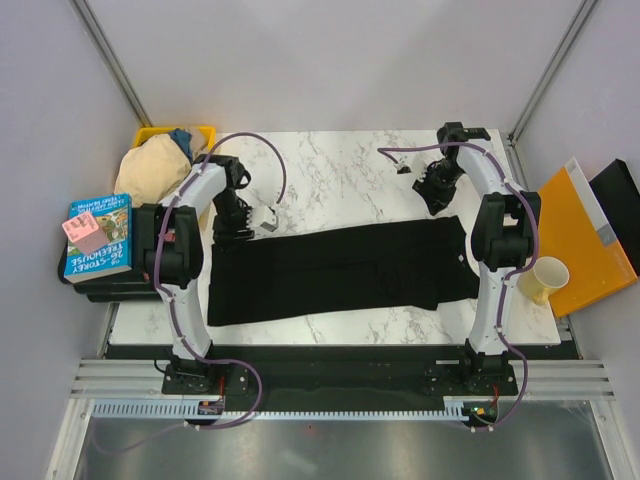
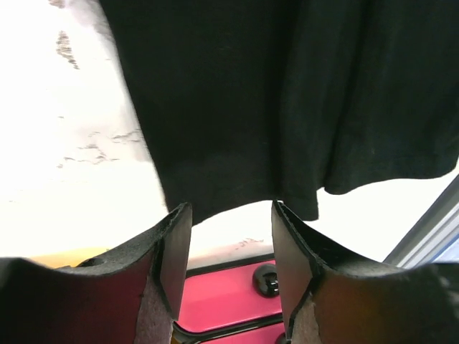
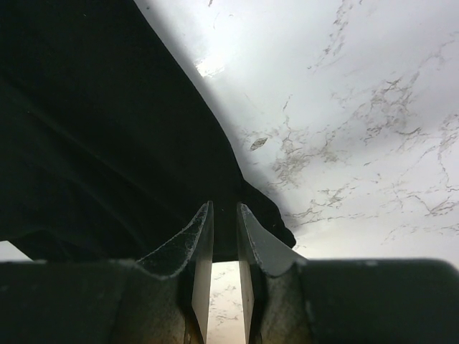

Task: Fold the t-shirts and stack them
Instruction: Rotate the tshirt 90 degrees

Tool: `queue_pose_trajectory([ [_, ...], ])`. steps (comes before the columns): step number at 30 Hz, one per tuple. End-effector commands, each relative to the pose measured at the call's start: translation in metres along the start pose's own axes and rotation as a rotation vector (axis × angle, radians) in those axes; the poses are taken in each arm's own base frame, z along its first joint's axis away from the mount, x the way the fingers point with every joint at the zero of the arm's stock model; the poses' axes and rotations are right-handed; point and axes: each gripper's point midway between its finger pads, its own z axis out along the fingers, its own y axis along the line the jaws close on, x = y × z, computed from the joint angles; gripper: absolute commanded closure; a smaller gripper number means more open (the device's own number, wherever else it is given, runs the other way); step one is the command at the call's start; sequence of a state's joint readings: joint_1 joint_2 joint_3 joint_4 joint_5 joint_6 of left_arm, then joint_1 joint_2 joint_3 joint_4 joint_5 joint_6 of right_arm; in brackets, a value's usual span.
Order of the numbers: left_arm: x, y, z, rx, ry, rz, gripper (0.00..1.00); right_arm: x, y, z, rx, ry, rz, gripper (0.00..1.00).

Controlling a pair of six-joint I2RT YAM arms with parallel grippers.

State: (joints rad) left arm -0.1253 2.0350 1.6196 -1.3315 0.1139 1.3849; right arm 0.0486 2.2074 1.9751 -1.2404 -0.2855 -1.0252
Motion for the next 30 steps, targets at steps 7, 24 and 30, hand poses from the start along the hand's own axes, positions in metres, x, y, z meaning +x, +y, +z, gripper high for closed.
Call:
queue_pose_trajectory([
  [7, 0.0, -0.072, -0.018, 0.171, -0.038, 0.029, 0.46, -0.008, 0.003, -0.012, 0.03, -0.011, -0.022, 0.74],
  [24, 0.004, -0.092, 0.014, 0.29, -0.035, -0.002, 0.44, -0.016, 0.007, -0.005, 0.021, 0.0, -0.045, 0.74],
  [30, 0.007, -0.092, 0.027, 0.316, -0.021, -0.011, 0.46, -0.015, 0.01, -0.005, 0.017, 0.002, -0.041, 0.74],
])
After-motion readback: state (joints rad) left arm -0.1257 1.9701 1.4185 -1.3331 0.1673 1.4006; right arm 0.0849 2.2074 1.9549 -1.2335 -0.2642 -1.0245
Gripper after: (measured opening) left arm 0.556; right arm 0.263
